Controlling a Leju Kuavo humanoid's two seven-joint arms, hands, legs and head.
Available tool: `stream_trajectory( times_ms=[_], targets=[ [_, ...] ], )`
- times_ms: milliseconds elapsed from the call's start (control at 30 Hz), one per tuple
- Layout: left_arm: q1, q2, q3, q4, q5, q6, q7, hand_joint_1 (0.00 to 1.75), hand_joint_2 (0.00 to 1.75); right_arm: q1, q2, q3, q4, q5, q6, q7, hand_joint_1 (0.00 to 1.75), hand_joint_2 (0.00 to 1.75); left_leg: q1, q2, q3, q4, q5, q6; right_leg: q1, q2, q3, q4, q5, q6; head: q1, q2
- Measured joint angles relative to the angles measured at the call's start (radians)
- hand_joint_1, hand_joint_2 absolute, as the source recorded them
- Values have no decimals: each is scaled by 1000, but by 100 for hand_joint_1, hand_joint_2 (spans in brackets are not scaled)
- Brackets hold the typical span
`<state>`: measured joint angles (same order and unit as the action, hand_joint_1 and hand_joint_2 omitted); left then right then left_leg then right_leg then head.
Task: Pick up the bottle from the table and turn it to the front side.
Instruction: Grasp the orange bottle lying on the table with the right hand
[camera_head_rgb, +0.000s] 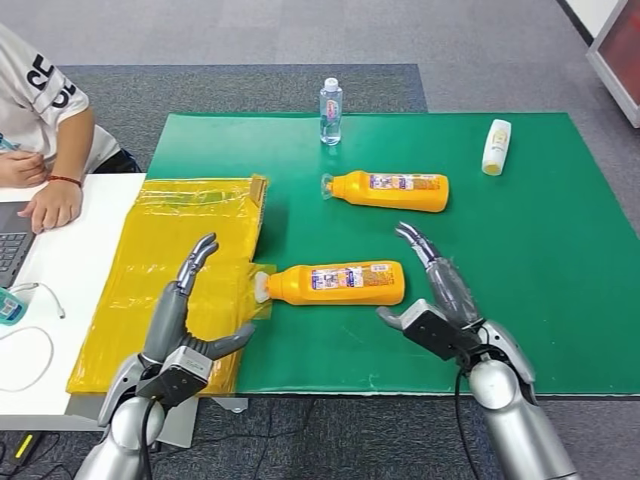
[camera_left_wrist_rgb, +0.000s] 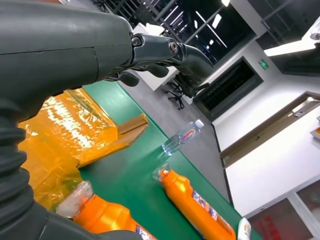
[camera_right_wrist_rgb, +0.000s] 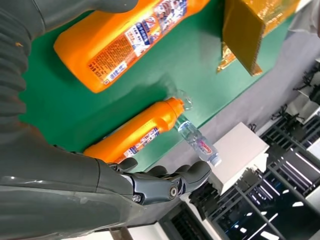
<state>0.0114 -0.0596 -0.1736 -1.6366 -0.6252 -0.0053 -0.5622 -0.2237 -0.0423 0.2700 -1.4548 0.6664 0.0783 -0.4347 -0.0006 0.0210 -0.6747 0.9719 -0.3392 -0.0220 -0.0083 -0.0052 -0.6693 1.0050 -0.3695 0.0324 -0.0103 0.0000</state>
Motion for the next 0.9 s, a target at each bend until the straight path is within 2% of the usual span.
stream_trajectory(
  times_ms=[267, 367, 467, 567, 667, 767, 900],
  targets=[
    [-14, 7, -16, 24, 5, 0, -3, 0, 175, -43, -38, 51, 58, 25, 4, 8, 0, 175, 0, 0, -1, 0, 0, 0, 0, 0, 0, 0, 0, 0, 0, 0],
    [-41, 10, -30, 45, 19, -1, -13, 0, 175, -144, -59, 129, 149, 67, 30, 27, 0, 175, 0, 0, -1, 0, 1, 0, 0, 0, -1, 0, 2, -1, 0, 0],
    [-76, 13, -52, 76, 33, -2, -21, 0, 175, -301, -65, 267, 307, 111, 55, 50, 0, 175, 0, 0, -1, 0, 4, 0, 0, 0, -1, 0, 4, -1, 0, 0],
    [-98, 15, -67, 97, 39, -2, -26, 0, 175, -436, -52, 408, 455, 159, 73, 89, 0, 175, 0, 0, -1, 0, 6, 0, 1, -1, 0, 0, 5, 0, 0, 0],
    [-111, 16, -75, 112, 39, -2, -31, 0, 175, -528, -21, 531, 583, 203, 85, 136, 0, 175, 0, -1, -1, 0, 6, 0, 1, -1, 0, 1, 5, -1, 0, 0],
    [-119, 16, -82, 124, 39, -2, -33, 0, 175, -577, 12, 618, 675, 230, 88, 168, 0, 175, 0, -1, -1, 0, 6, 0, 1, -2, -1, 1, 5, -1, 0, 0],
    [-127, 16, -90, 139, 39, -2, -34, 0, 175, -606, 54, 681, 751, 236, 83, 181, 0, 175, 0, -1, -2, 0, 6, -1, 1, -1, -1, 0, 4, -1, 0, 0]
  ],
)
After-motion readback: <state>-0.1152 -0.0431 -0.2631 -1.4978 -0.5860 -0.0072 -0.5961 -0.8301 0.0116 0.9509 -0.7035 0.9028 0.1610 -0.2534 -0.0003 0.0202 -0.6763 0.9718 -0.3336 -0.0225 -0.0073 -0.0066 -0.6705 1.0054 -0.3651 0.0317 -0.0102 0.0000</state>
